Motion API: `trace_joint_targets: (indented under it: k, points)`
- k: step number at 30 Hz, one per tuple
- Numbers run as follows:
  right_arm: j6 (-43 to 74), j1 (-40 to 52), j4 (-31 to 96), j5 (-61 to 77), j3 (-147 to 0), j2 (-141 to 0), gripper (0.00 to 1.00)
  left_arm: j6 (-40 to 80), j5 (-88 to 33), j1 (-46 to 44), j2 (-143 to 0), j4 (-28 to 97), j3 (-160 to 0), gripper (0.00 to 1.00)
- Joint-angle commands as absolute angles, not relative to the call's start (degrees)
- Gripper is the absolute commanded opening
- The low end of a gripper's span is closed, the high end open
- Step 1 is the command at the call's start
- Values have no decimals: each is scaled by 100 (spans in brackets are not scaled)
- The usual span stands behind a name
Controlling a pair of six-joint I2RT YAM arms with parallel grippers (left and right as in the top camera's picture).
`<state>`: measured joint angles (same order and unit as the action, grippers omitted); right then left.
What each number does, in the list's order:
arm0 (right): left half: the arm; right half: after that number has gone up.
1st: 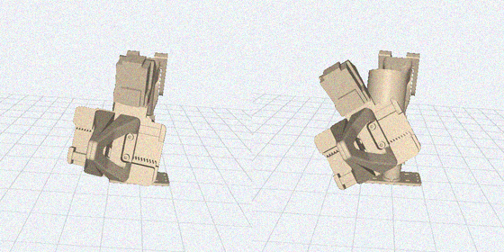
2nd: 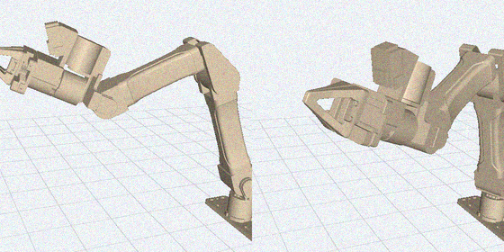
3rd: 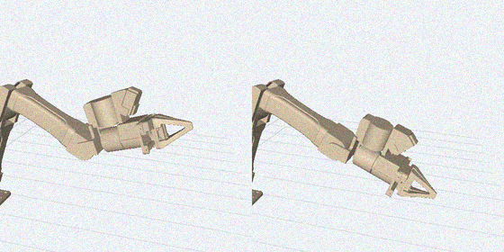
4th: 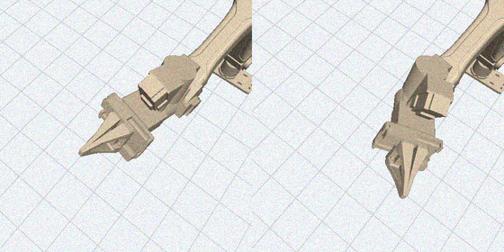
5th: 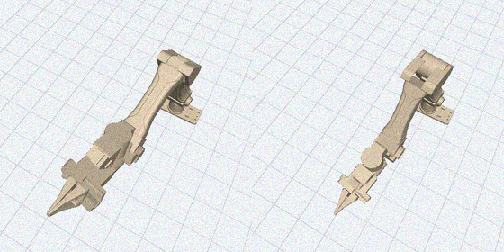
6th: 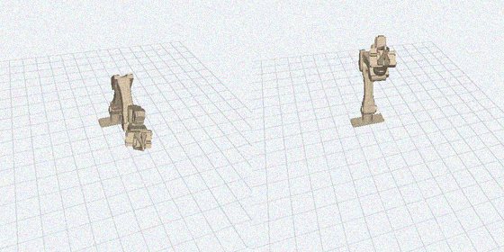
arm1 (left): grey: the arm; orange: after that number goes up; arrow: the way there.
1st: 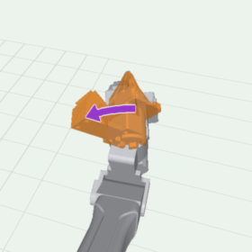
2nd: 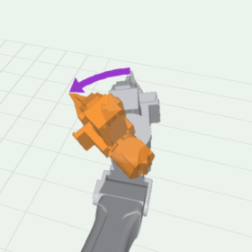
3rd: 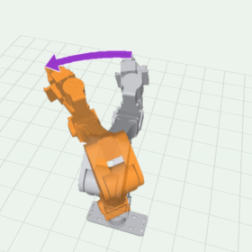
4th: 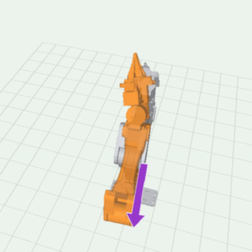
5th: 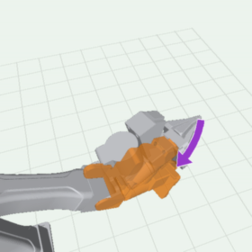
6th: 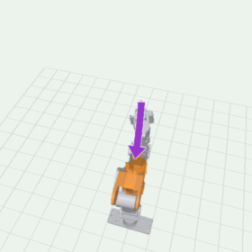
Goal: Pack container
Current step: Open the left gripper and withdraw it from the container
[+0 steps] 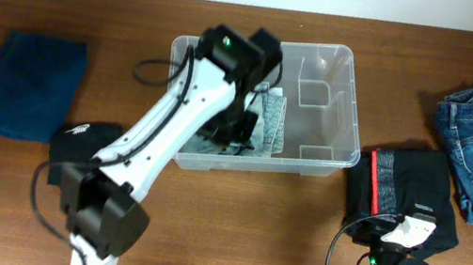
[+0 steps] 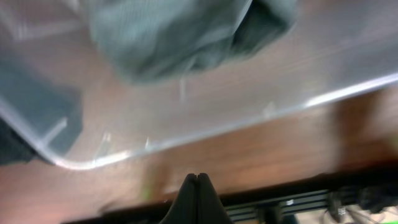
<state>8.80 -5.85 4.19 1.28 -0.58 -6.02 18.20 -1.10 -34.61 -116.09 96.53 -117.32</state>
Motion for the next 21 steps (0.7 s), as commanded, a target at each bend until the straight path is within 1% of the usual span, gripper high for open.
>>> trace_joint_targets:
  k: [1,6,10,15,21]
  points:
    - [858,-554,451,78,-32,-561,99,2036,239,-3625,-10820,9623,-10936,0]
    - [858,-554,451,78,-32,-561,99,2036,21,-3861,-10560,9393,-10468,0]
    - [858,-554,451,78,-32,-561,99,2147,19,-4012,-10560,8796,-10012,0]
    - [858,-554,451,78,-32,-561,99,2274,8,-3953,-10560,8173,-9314,0]
    - [860,-554,451,78,-32,-561,99,2294,183,-3756,-10560,7789,-9188,0]
